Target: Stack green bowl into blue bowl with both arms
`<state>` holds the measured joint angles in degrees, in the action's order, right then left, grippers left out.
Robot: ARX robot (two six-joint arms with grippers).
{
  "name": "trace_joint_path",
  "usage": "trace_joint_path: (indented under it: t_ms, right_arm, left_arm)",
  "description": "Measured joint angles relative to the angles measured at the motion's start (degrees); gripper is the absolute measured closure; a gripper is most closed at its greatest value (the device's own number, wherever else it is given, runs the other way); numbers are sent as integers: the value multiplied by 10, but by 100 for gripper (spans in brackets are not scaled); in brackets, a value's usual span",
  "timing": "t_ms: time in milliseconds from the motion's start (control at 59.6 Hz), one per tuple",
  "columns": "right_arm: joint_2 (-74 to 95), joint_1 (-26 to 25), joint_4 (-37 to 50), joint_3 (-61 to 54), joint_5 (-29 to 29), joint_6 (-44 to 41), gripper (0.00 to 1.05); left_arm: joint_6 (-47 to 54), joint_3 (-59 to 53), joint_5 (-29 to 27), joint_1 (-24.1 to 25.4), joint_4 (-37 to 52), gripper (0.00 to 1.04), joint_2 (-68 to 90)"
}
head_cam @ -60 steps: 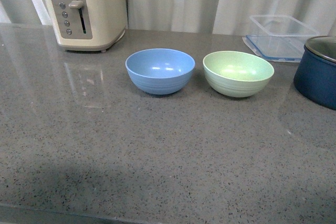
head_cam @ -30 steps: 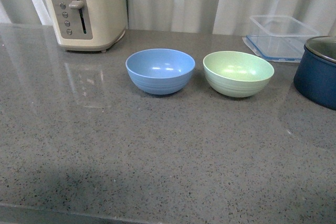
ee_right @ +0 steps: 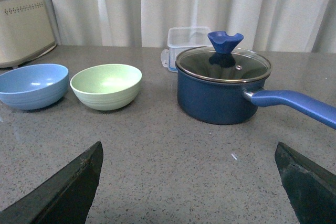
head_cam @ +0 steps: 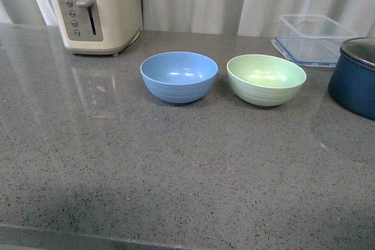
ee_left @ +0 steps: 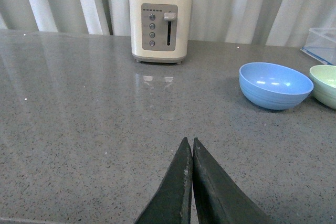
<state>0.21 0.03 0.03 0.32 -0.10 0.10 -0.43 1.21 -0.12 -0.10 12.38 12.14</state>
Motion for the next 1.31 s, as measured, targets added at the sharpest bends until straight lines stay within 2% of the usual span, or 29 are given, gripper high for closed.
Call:
trace_joint_path:
  t_ms: [201,285,469,637,654,671,738,838,1006,1207,1308]
  right_arm:
    - [0,0,0,0,0,0,10]
    - [0,0,0,0,0,0,10]
    - [0,0,0,0,0,0,10]
    - [0,0,0,0,0,0,10]
    - [3,-3,-5,1,-12,-4,10]
    - [10,-10,-22,8,-40,-10,10]
    - [50,-18,-31,27,-90,-15,10]
    - [143,-19,9,89,-132,2,10]
    - [326,6,28,234,-130,31,10]
    - [573,37,-43,412,-136,105,10]
    - [724,58,-85,536,-97,130,10]
  left_arm:
    - [0,0,0,0,-33,101,-33]
    - [0,0,0,0,-118,101,-102]
    - [0,0,0,0,-123,101,-119]
    - [0,0,0,0,-123,69,-119]
    - [0,0,0,0,-123,64,-119]
    - [0,0,0,0,-123,62,-119]
    - [0,0,0,0,-123,52,-119]
    - [0,0,0,0,-123,34,-119]
    - [0,0,0,0,-123,6,-119]
    - [1,0,0,0,-123,7,-119]
    - [1,0,0,0,-123,7,-119]
